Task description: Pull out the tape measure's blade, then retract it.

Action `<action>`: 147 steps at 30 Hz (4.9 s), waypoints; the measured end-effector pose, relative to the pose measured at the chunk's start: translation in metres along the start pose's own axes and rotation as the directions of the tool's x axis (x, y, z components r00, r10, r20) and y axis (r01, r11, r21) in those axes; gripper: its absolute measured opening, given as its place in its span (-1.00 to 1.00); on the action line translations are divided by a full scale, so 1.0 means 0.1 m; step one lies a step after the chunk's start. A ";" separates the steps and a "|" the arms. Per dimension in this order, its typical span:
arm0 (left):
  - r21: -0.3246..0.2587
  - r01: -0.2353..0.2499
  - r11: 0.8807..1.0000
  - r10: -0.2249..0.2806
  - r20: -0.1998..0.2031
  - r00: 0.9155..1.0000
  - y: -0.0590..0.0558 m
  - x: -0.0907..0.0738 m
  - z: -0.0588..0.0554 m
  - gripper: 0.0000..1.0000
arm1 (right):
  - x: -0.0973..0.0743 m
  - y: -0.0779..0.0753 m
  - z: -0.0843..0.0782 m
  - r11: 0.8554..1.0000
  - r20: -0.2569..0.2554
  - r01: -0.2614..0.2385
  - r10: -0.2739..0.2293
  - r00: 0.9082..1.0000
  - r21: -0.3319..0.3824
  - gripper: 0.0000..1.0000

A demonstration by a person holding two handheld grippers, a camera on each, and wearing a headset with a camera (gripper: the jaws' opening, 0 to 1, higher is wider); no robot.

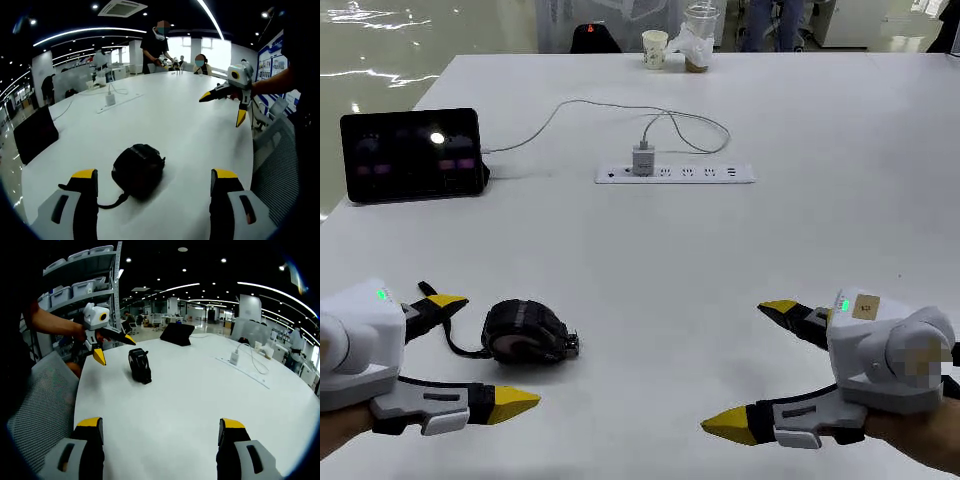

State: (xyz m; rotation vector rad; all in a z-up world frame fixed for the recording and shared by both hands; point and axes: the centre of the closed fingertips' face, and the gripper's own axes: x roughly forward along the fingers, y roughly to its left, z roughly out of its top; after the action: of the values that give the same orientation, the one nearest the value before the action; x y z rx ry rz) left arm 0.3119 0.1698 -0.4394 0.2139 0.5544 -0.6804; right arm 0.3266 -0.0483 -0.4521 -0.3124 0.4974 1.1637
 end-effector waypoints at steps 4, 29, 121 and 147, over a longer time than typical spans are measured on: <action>0.011 0.012 1.000 -0.012 -0.016 1.000 0.03 0.02 -0.01 0.75 | 0.05 0.01 -0.02 1.000 -0.014 -0.020 0.019 1.000 -0.008 0.91; 0.107 0.120 0.987 -0.108 -0.110 0.988 0.13 0.16 -0.04 0.33 | 0.41 0.03 0.07 0.980 -0.062 -0.145 0.137 0.989 -0.134 0.71; 0.349 0.464 0.814 -0.199 -0.583 0.788 0.25 0.40 -0.12 -0.49 | 1.87 0.43 0.34 0.841 -0.299 -0.423 0.330 0.895 -0.338 -0.77; 0.340 0.468 0.815 -0.203 -0.590 0.782 0.25 0.40 -0.12 -0.50 | 1.82 0.40 0.31 0.830 -0.319 -0.441 0.339 0.885 -0.343 -0.83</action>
State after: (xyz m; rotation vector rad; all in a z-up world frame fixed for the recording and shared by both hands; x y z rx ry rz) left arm 0.3485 0.1720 -0.4708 0.7980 0.9742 -1.1347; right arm 0.3521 0.1258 -0.5203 -0.7511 0.5483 1.6497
